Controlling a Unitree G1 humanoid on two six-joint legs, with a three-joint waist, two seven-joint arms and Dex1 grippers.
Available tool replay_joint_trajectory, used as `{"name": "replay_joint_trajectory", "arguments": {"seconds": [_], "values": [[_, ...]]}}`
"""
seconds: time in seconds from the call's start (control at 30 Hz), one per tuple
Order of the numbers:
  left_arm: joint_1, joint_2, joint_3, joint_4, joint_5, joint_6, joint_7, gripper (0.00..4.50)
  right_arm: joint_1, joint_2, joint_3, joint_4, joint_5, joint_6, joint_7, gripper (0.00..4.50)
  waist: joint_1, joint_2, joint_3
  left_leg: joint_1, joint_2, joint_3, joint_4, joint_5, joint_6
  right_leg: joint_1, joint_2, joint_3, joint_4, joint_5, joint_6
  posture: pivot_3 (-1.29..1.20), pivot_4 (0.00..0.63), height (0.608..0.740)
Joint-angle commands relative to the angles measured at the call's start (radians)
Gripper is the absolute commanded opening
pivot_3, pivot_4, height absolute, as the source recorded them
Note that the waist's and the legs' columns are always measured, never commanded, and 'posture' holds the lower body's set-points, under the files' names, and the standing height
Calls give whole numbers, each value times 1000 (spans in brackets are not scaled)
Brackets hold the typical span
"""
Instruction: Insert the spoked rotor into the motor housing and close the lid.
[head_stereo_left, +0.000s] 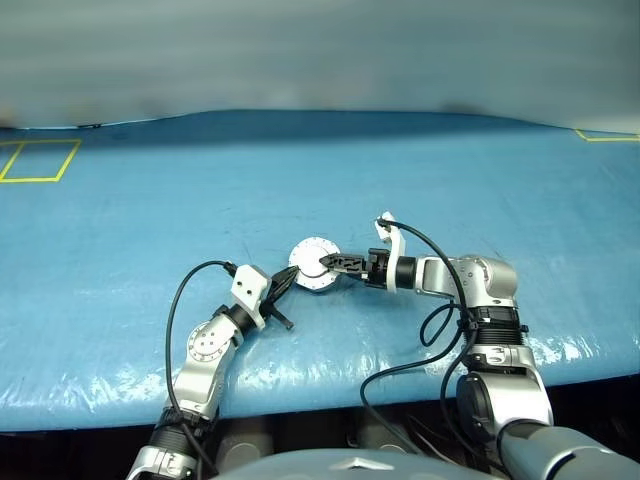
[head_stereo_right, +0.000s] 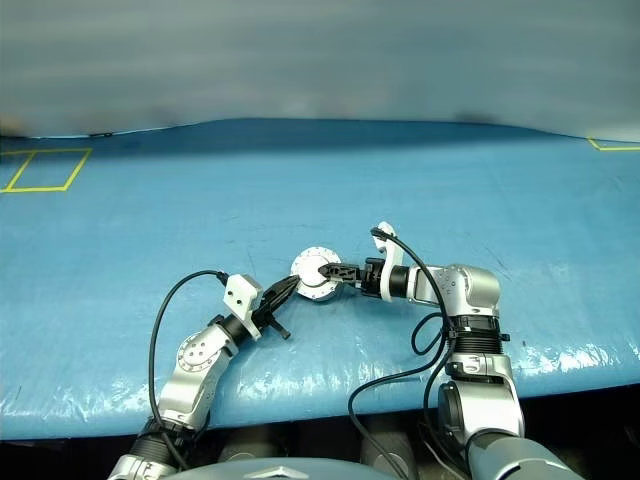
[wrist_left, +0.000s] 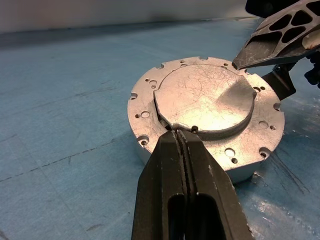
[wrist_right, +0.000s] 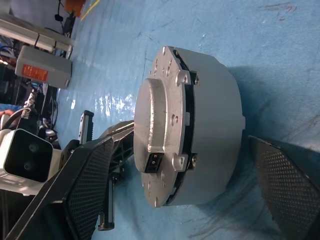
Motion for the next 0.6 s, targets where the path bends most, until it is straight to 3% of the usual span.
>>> {"name": "replay_joint_trajectory", "arguments": {"seconds": [0.03,0.17,0.2,0.4,0.6], "values": [[7,6,-24,20,19,17,-12,0,-12,11,-43,-13,50,-1,-11,3919,0,0,0,0,0,0,0,0,0,0,0,0,0,0,0,0,150,740],[9,9,-26,20,20,16,-14,0,-17,16,-56,-16,81,4,-14,2630,-1,0,0,0,0,0,0,0,0,0,0,0,0,0,0,0,150,740],[9,9,-27,19,19,17,-14,0,-17,16,-55,-16,83,4,-16,2630,-1,0,0,0,0,0,0,0,0,0,0,0,0,0,0,0,150,740],[10,10,-26,18,19,19,-12,0,-12,14,-33,-15,83,2,-29,1139,-2,0,0,0,0,0,0,0,0,0,0,0,0,1,1,0,150,740],[11,0,-9,8,-5,43,-4,0,-9,25,-42,-19,96,5,-49,1133,-2,0,0,0,0,-1,0,0,0,0,1,0,0,1,1,0,150,740]]}}
